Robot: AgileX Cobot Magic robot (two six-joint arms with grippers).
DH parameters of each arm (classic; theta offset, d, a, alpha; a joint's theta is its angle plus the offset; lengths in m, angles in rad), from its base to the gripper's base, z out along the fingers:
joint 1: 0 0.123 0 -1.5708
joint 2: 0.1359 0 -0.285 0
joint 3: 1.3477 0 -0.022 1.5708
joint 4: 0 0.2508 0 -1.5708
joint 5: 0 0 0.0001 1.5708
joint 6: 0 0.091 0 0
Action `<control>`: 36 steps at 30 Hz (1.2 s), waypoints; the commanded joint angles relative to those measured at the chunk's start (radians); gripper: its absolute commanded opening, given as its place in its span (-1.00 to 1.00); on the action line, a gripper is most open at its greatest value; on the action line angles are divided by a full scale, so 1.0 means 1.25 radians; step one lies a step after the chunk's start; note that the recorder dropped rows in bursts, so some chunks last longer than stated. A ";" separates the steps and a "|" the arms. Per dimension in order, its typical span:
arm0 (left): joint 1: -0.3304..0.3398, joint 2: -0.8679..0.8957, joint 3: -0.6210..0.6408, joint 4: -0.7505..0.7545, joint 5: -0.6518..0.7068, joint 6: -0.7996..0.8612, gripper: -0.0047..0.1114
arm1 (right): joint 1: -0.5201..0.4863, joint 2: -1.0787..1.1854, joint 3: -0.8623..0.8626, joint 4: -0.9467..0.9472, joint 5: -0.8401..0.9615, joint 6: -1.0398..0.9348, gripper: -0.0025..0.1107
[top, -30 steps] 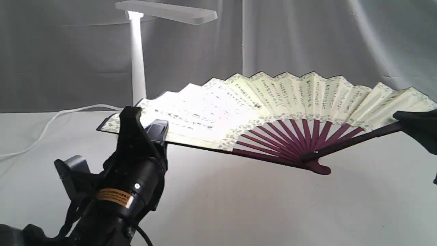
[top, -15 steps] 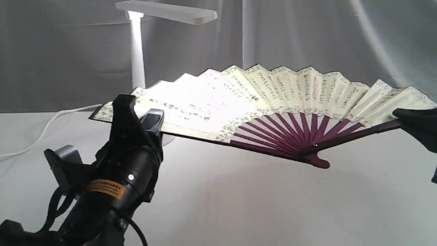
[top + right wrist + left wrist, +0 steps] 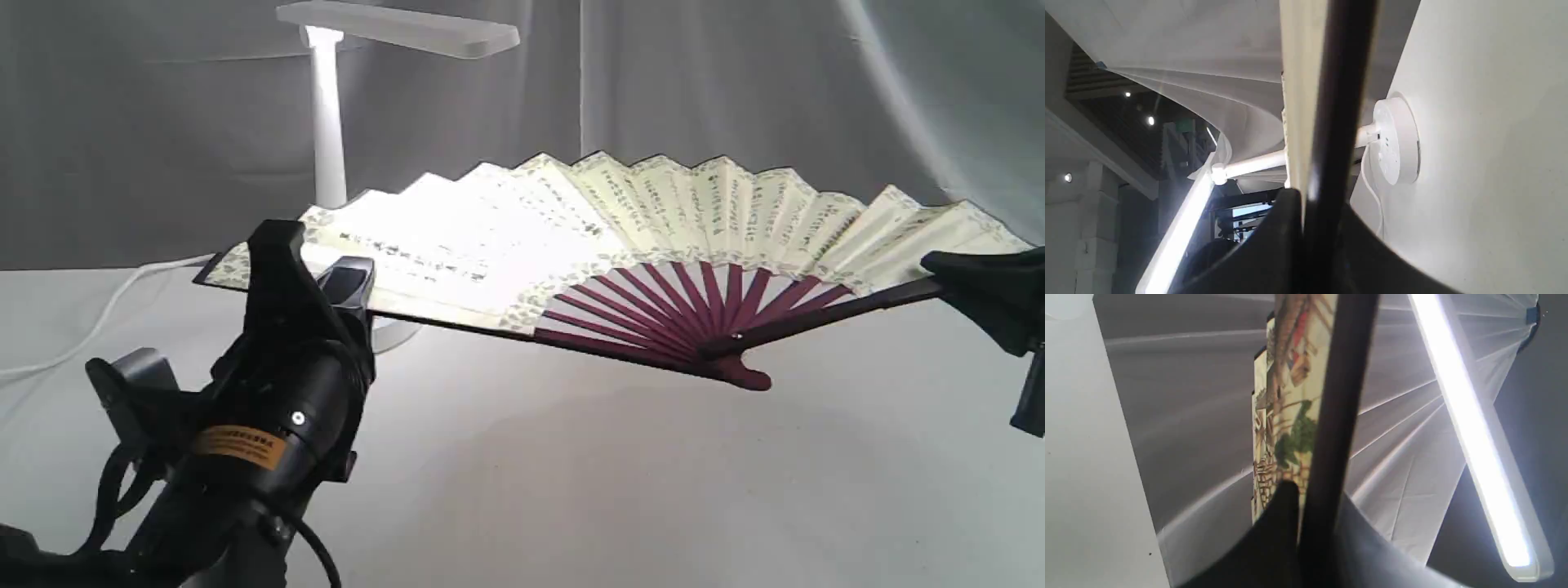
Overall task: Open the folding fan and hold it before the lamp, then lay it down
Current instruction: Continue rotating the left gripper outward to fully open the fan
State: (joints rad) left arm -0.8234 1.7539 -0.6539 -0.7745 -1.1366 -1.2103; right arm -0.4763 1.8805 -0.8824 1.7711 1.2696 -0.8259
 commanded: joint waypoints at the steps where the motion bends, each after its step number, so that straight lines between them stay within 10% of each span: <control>1: 0.004 -0.028 0.023 -0.055 -0.068 -0.033 -0.92 | 0.007 -0.002 -0.003 -0.021 -0.039 -0.044 -0.96; 36: 0.004 -0.192 0.118 -0.180 -0.068 0.036 -0.92 | 0.086 -0.056 -0.001 -0.021 -0.039 -0.029 -0.96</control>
State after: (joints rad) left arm -0.8256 1.5419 -0.5077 -0.9120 -1.1136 -1.1252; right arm -0.3611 1.8225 -0.8824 1.7727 1.2769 -0.8175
